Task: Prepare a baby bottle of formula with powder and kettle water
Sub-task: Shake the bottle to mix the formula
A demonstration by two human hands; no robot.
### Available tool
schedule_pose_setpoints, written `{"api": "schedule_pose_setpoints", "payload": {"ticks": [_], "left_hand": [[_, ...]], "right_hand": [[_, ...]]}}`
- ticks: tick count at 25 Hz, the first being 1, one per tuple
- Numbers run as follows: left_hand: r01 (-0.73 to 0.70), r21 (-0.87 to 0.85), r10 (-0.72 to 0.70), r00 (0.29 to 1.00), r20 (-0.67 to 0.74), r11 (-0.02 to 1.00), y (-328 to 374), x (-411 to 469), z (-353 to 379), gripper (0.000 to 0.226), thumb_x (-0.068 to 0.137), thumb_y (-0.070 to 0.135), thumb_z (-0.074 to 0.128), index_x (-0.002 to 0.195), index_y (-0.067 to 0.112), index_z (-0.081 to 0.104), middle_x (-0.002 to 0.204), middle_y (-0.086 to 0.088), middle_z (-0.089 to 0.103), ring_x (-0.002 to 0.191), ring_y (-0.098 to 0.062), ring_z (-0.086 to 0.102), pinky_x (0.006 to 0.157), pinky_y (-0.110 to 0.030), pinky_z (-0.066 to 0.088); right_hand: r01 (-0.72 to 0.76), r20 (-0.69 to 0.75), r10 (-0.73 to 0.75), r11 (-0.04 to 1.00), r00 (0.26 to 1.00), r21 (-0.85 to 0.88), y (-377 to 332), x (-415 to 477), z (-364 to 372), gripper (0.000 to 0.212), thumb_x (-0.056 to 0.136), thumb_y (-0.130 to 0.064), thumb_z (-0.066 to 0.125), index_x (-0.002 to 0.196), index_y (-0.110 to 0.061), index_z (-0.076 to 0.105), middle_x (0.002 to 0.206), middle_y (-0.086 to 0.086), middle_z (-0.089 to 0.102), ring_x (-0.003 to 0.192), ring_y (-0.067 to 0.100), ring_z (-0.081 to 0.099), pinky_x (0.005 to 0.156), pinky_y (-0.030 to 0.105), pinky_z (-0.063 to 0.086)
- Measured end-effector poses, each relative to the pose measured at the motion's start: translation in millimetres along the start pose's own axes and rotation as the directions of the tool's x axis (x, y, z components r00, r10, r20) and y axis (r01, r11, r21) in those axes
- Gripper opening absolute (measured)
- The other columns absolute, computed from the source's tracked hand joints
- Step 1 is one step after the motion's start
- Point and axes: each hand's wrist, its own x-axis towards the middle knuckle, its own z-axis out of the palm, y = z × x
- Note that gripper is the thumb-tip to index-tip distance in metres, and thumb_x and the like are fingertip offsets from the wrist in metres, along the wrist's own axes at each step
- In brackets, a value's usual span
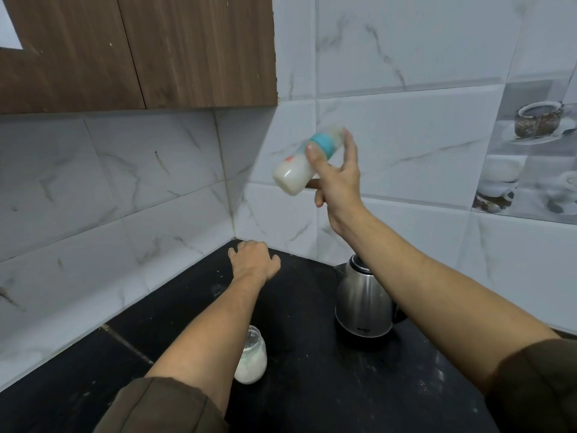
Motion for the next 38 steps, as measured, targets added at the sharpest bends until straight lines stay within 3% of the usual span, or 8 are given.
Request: {"api": "schedule_pose_setpoints", "payload": {"ticks": [3,8,12,17,22,27,31,38], "left_hand": [[0.0,0.008,0.0,1.0,-0.011,1.0,0,1,0,0.04,0.095,0.045,0.054,0.115,0.014,0.073,0.121,-0.008,0.067,0.122,-0.029,0.056,0.114,-0.052,0.037],[0.005,0.002,-0.005,1.0,0.004,1.0,-2,2,1,0.04,0.096,0.046,0.056,0.116,0.015,0.073,0.118,-0.006,0.068,0.119,-0.028,0.058,0.113,-0.051,0.038],[0.017,0.008,-0.017,1.0,-0.003,1.0,-8,1,2,0.043,0.095,0.045,0.055,0.122,0.015,0.071,0.125,-0.007,0.067,0.124,-0.029,0.056,0.112,-0.05,0.038],[0.022,-0.002,-0.022,1.0,0.011,1.0,-10,2,2,0.044,0.096,0.046,0.057,0.125,0.016,0.07,0.127,-0.007,0.067,0.125,-0.028,0.056,0.115,-0.052,0.037],[0.022,0.015,-0.022,1.0,-0.004,1.0,-13,-2,2,0.043,0.095,0.045,0.055,0.121,0.015,0.071,0.126,-0.007,0.066,0.125,-0.029,0.055,0.114,-0.051,0.037],[0.024,0.018,-0.024,1.0,0.011,1.0,-17,-4,2,0.042,0.096,0.047,0.055,0.119,0.015,0.071,0.125,-0.008,0.066,0.124,-0.028,0.056,0.114,-0.052,0.037],[0.02,0.017,-0.02,1.0,0.003,1.0,-16,-6,1,0.043,0.096,0.046,0.054,0.122,0.015,0.07,0.127,-0.008,0.065,0.126,-0.029,0.055,0.114,-0.051,0.036],[0.022,0.016,-0.022,1.0,0.017,1.0,-17,-5,2,0.043,0.096,0.046,0.055,0.122,0.016,0.071,0.128,-0.008,0.065,0.126,-0.029,0.055,0.114,-0.051,0.036]], "right_hand": [[-0.054,-0.151,0.079,0.985,0.985,0.162,-7,12,0,0.081,0.098,-0.042,0.073,0.159,-0.044,0.021,0.137,0.008,0.062,0.084,0.028,0.081,0.04,0.024,0.032],[0.064,0.259,-0.025,0.988,0.966,-0.144,-2,0,-6,0.083,0.096,-0.031,0.077,0.16,-0.043,0.026,0.121,0.014,0.073,0.075,0.021,0.075,0.041,0.024,0.044],[-0.007,-0.093,0.015,0.996,0.996,0.088,-14,17,-6,0.082,0.099,-0.035,0.073,0.161,-0.043,0.021,0.12,-0.001,0.066,0.084,0.028,0.08,0.042,0.025,0.041],[0.126,0.386,-0.036,0.969,0.922,-0.211,-5,-4,-7,0.08,0.096,-0.024,0.078,0.155,-0.046,0.028,0.11,0.011,0.076,0.077,0.018,0.074,0.04,0.024,0.044],[-0.023,-0.059,0.029,0.994,0.998,0.11,-11,15,2,0.081,0.097,-0.035,0.075,0.159,-0.043,0.024,0.132,0.01,0.066,0.082,0.027,0.08,0.04,0.025,0.036],[-0.002,0.289,0.04,0.991,0.956,-0.13,3,-1,-3,0.081,0.094,-0.031,0.079,0.158,-0.043,0.031,0.124,0.013,0.071,0.067,0.019,0.074,0.037,0.022,0.035],[-0.077,-0.07,0.091,0.981,0.993,0.178,-7,17,1,0.078,0.097,-0.038,0.075,0.158,-0.043,0.027,0.138,0.014,0.063,0.081,0.028,0.081,0.038,0.023,0.031],[0.03,0.105,-0.03,1.0,0.994,0.005,-1,6,-1,0.081,0.095,-0.03,0.078,0.16,-0.039,0.031,0.128,0.013,0.068,0.074,0.024,0.077,0.038,0.024,0.04]]}}
